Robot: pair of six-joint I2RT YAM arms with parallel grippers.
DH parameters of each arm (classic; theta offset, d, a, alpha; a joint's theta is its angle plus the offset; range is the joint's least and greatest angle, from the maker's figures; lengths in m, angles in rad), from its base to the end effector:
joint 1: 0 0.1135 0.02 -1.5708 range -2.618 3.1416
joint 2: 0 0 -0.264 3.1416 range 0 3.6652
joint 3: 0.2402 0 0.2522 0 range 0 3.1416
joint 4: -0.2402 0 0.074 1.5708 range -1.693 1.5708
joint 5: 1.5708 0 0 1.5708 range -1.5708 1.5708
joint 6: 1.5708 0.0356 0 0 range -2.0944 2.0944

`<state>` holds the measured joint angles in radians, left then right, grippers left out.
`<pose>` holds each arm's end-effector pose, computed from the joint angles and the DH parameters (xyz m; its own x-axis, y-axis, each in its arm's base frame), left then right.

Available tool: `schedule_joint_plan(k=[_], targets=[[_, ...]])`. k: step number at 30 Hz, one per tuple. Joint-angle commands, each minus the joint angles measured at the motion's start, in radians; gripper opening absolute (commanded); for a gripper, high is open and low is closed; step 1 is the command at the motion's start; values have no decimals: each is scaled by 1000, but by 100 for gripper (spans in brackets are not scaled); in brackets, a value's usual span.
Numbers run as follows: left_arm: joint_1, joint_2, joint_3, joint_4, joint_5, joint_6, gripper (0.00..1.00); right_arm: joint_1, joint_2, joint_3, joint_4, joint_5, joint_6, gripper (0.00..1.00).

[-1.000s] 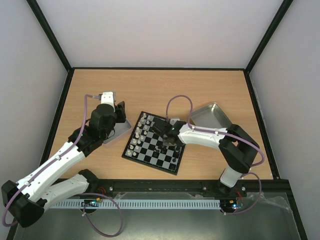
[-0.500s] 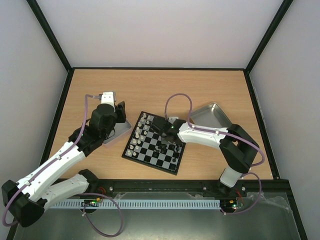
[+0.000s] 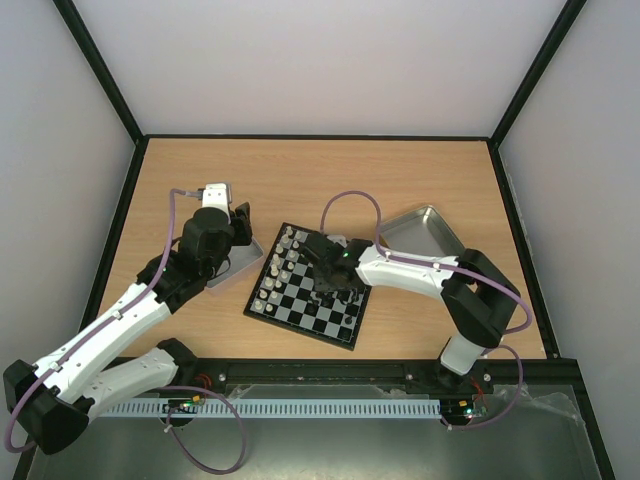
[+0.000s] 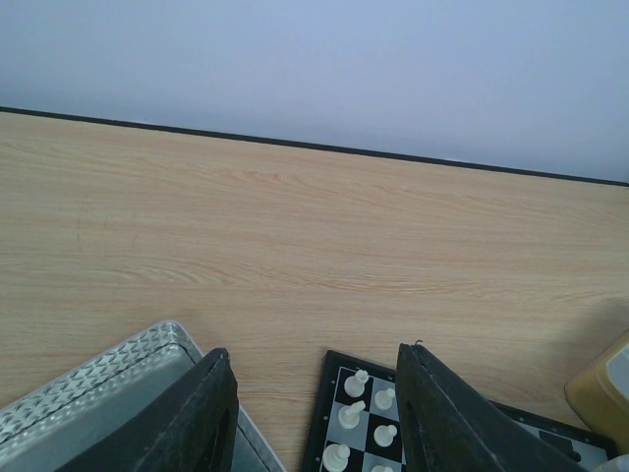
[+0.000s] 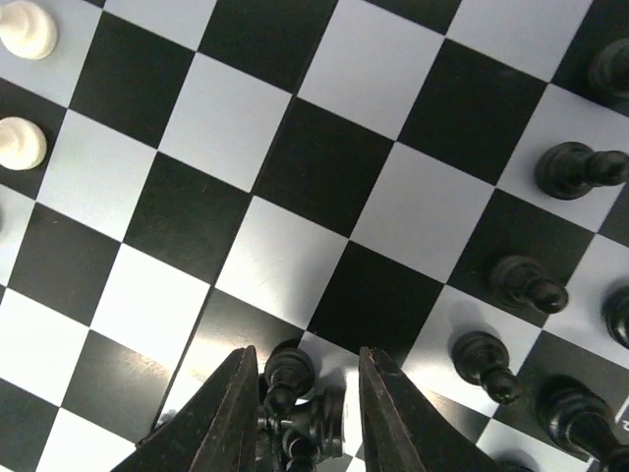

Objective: Set up the chess pieces on the board
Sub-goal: Pick up the chess piece from the chessboard, then place the chess piece on the chessboard.

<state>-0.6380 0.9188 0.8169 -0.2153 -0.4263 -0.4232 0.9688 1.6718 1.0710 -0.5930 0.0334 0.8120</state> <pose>0.1780 -0.1137 0.3249 -0.3215 -0.2271 -0.9193 0.1038 0.9565 -0.2726 0.1839 0.2655 0.1853 -0.9550 -0.1092 -0.2758 -0.1799 0.9525 0.2458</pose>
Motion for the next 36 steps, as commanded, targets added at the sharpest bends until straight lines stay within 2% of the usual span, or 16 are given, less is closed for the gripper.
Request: schedule_joint_plan(k=[1,7,12,17,22,26,36], targets=[[6,-1,-11,5,-11,-5,47,8,17,21,23,-33,-29,28],[6,0,-12,5,-9,-5,47,14,36,21,21,-45,-40,24],[5,1,-12,6,-8,-6,47,19,46,21,16,-24,-37,11],[4,2,-12,5,-9,-6,47,18,19,23,15,70,-3,4],[6,1,-12,4,-4,-8,46,19,-41,5,-9,194,81,4],[5,2,-14,4,-2,-7,46,18,-94,-43,-24,234,142,4],[6,9,-14,9,8,-11,46,19,-113,-121,-23,86,121,5]])
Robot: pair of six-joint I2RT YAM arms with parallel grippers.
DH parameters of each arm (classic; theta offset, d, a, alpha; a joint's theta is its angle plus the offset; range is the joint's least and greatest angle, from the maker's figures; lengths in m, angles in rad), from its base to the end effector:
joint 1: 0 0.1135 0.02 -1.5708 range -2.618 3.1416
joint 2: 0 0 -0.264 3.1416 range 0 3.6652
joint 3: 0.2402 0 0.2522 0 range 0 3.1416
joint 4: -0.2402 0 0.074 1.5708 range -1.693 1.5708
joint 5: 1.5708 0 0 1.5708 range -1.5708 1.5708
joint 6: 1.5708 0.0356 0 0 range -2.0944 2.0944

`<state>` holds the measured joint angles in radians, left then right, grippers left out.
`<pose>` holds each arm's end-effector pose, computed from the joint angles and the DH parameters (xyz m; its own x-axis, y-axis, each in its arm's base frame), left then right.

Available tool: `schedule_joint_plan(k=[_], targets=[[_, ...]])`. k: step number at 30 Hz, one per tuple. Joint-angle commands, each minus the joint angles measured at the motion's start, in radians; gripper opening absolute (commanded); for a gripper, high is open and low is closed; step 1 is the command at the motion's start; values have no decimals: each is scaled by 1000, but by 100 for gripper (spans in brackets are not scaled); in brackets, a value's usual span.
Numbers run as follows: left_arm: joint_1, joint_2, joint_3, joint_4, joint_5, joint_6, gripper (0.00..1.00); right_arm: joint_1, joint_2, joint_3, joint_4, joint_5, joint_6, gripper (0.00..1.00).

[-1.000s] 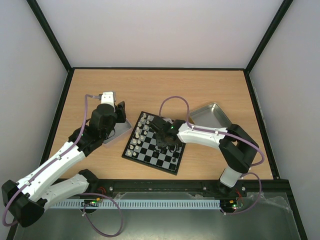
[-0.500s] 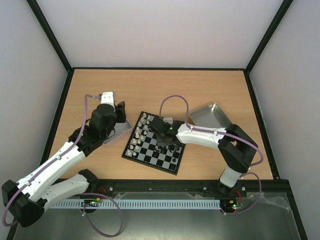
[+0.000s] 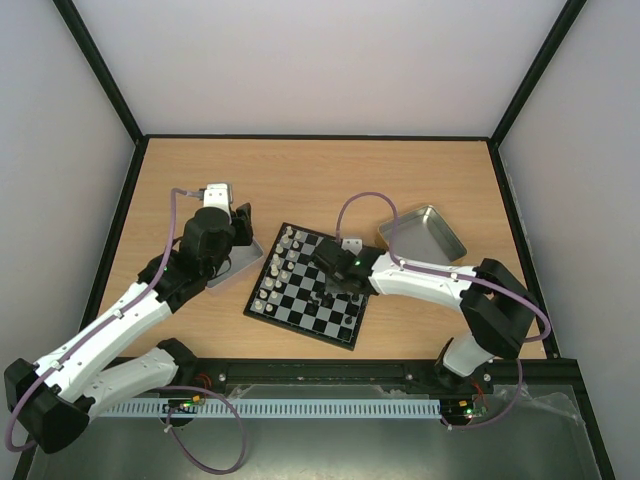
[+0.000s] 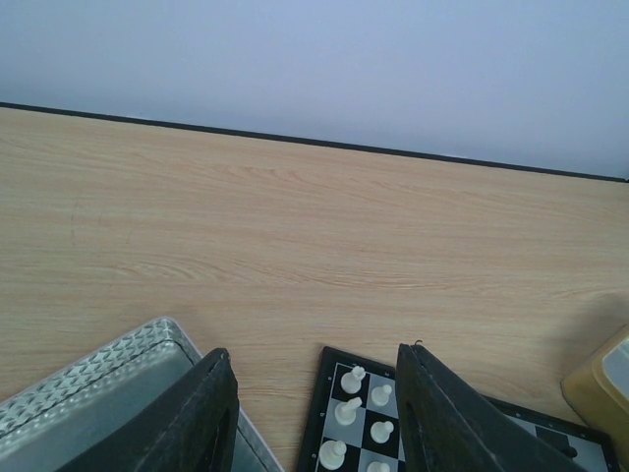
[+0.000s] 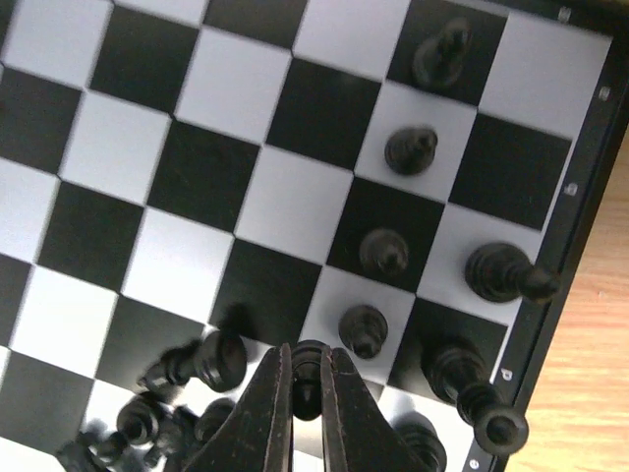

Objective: Set up the chess pieces on the board
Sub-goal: Place the chess piece on the chessboard.

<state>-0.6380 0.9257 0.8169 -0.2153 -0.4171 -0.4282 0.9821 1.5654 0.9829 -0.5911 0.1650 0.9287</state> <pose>0.1791 -0.1149 0.3236 -0.3307 -0.2274 -0.9159 0.1085 0.9549 -0.2762 0.1705 0.2449 0.1922 -0.9354 0.0217 -0.3530 -0.0601 0.9739 0.2191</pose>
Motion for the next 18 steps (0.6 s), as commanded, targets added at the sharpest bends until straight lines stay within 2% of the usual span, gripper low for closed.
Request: schedule_joint_plan(k=[1,18], targets=[[6,1,-15,10,-1,-6,46,4,-6,-37,-22,-60,-1,5],[6,5,-16,12,1,-9,47,5,44,-33,-75,-105,-35,12]])
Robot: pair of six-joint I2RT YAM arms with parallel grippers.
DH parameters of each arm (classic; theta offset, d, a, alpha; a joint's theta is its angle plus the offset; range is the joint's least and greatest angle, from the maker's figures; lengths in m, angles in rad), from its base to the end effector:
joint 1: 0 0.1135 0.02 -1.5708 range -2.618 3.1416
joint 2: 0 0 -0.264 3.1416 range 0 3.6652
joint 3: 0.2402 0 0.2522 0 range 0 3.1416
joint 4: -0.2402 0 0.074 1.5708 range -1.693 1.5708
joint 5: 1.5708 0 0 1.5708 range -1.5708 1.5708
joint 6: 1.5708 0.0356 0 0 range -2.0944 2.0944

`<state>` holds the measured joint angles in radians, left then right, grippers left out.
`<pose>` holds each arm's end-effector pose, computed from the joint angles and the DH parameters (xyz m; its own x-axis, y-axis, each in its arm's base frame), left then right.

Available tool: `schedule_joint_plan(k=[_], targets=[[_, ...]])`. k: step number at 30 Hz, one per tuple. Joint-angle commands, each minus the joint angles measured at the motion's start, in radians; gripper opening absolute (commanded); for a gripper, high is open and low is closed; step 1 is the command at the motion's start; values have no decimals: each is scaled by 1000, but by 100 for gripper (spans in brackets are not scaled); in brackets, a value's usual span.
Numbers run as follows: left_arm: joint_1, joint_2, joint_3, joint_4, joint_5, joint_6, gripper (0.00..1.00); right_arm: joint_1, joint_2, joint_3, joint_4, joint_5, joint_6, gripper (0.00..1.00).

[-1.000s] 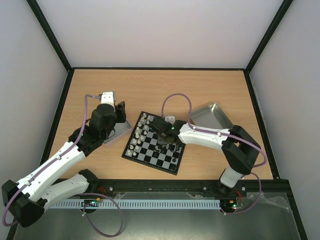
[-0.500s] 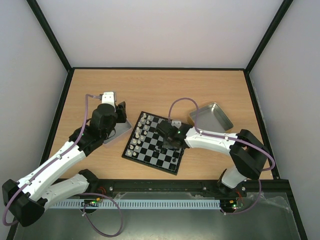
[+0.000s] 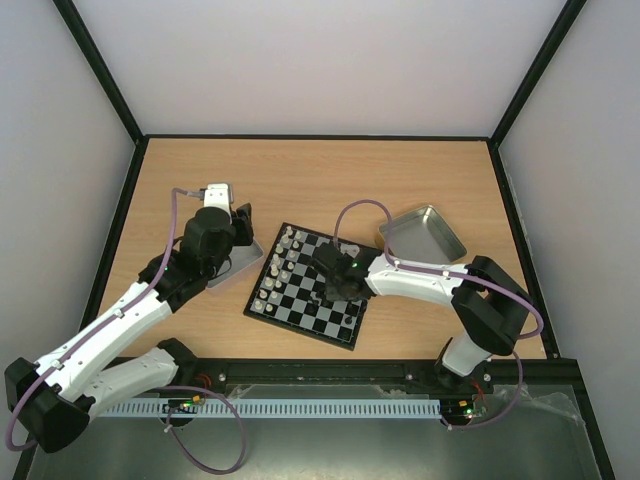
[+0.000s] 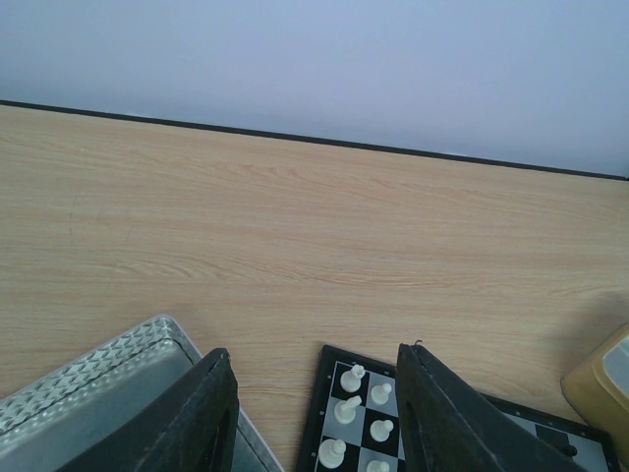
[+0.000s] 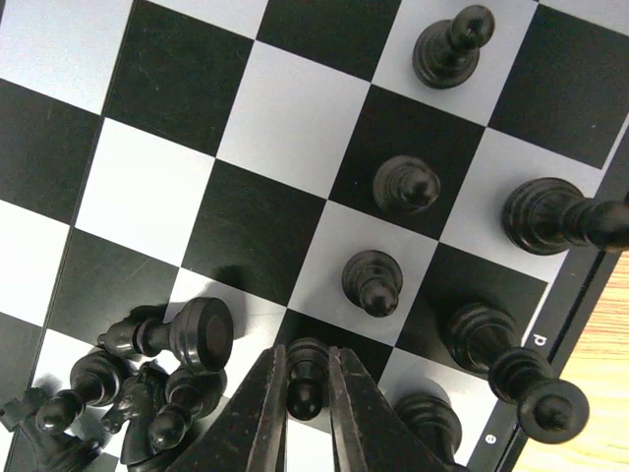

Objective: Set up the chess pieces on the board
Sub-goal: Place the chess piece on the chessboard, then pick up the chess piece from the chessboard.

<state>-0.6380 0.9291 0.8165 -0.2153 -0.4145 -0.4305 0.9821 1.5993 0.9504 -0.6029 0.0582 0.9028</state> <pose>0.1797 -0.1154 0.3228 -0.3348 -0.2273 -0.9145 0.1091 0.9546 -0.2772 0.1646 0.2428 0.1732 -0.9704 -0.0420 -0.2376 -0.0940 0.9727 0.2120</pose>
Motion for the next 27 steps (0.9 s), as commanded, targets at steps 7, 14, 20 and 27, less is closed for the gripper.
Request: schedule_joint_plan(k=[7,14,20,27], targets=[[5,3,-19,12,1,-10,47,7,-21,5,-91,19,-14,12],[6,4,-18,9,1,-12,46,6,-30,26,-82,12,-19,23],[6,0,-18,8,-5,-11,47,6,-59,48,-55,-4,-27,26],[5,-5,-17,7,-10,-11,47,9,-45,52,18,-87,-58,25]])
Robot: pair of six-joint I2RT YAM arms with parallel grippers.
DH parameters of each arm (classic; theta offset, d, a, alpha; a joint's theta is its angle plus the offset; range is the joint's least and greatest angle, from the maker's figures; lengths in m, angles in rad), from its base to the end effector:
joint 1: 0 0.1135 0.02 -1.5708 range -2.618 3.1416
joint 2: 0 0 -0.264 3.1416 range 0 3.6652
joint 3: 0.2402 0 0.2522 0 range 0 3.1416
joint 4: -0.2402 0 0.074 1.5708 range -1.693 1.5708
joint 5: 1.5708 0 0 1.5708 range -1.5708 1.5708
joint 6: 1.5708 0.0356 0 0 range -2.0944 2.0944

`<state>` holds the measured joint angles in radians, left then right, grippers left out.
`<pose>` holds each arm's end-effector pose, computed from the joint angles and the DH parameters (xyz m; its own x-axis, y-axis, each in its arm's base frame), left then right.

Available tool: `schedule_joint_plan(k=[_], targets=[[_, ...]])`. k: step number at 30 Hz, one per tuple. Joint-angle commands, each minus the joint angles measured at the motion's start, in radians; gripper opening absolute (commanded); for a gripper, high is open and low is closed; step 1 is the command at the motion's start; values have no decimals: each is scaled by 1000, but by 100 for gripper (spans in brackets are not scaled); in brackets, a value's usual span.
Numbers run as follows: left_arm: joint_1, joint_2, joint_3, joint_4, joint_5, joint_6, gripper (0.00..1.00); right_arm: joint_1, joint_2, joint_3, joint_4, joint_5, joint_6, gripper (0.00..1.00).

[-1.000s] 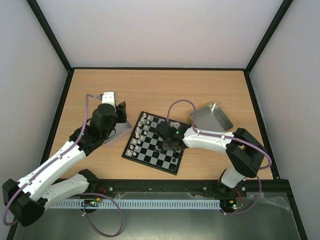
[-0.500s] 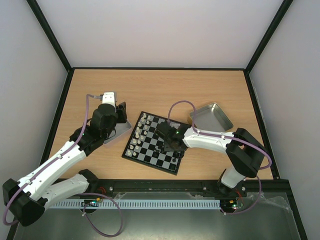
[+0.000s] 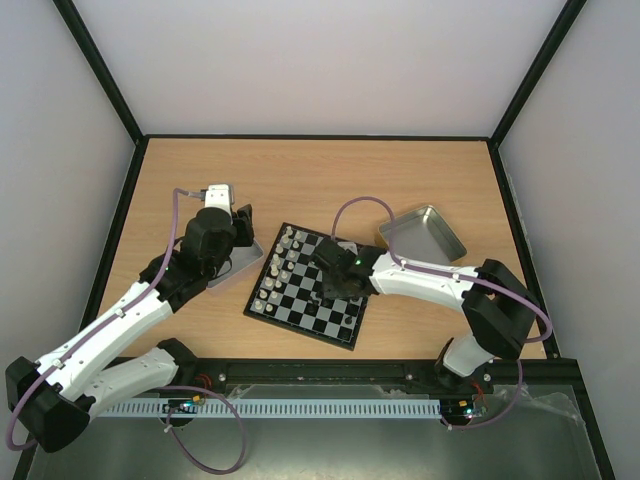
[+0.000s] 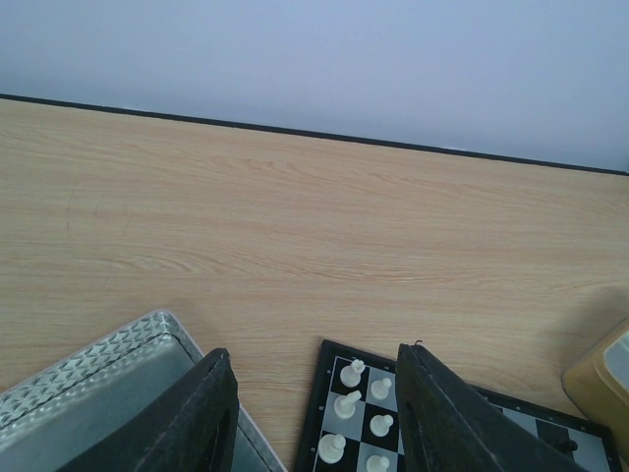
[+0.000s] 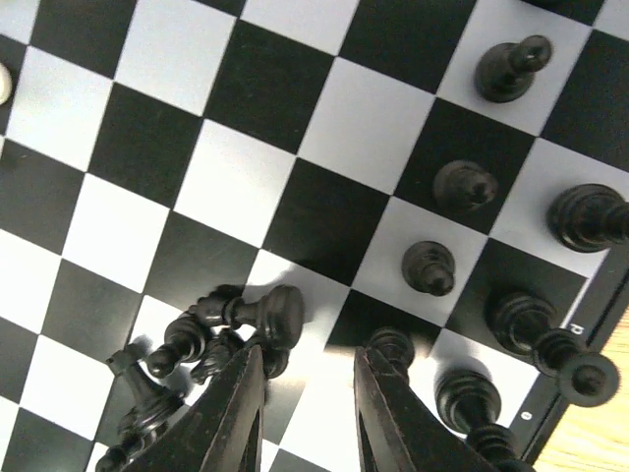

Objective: Set up the chess pieces on the board
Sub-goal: Pick up the chess piece from the chessboard.

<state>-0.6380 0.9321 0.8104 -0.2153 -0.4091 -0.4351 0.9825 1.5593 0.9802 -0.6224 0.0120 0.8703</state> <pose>0.1801 -0.1159 0.3200 -0.3441 -0.2263 -0.9113 0.1101 0.9541 -0.2785 0.1637 0.2447 0.1914 -0.9677 -0.0731 -0.2412 -0.1390 0.9531 0.2687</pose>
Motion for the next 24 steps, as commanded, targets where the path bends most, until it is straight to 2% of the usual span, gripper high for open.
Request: schedule_joint_plan(k=[1,5,10,20,24], targets=[[6,-8,-12,6,-16,-7,47,10,1,23,42,-46,-26,25],[6,-9,-13,5,-16,-7,47,16,26,28,44,-53,-32,24],[6,-9,-13,7,-18,-9,47,21,42,28,53,-69,-33,12],[6,-10,-16,7,-18,-11,47,24,83,25,49,-49,-30,17],[5,-10,-15,7,-18,-10,47,24,88,34,46,-39,-30,9]])
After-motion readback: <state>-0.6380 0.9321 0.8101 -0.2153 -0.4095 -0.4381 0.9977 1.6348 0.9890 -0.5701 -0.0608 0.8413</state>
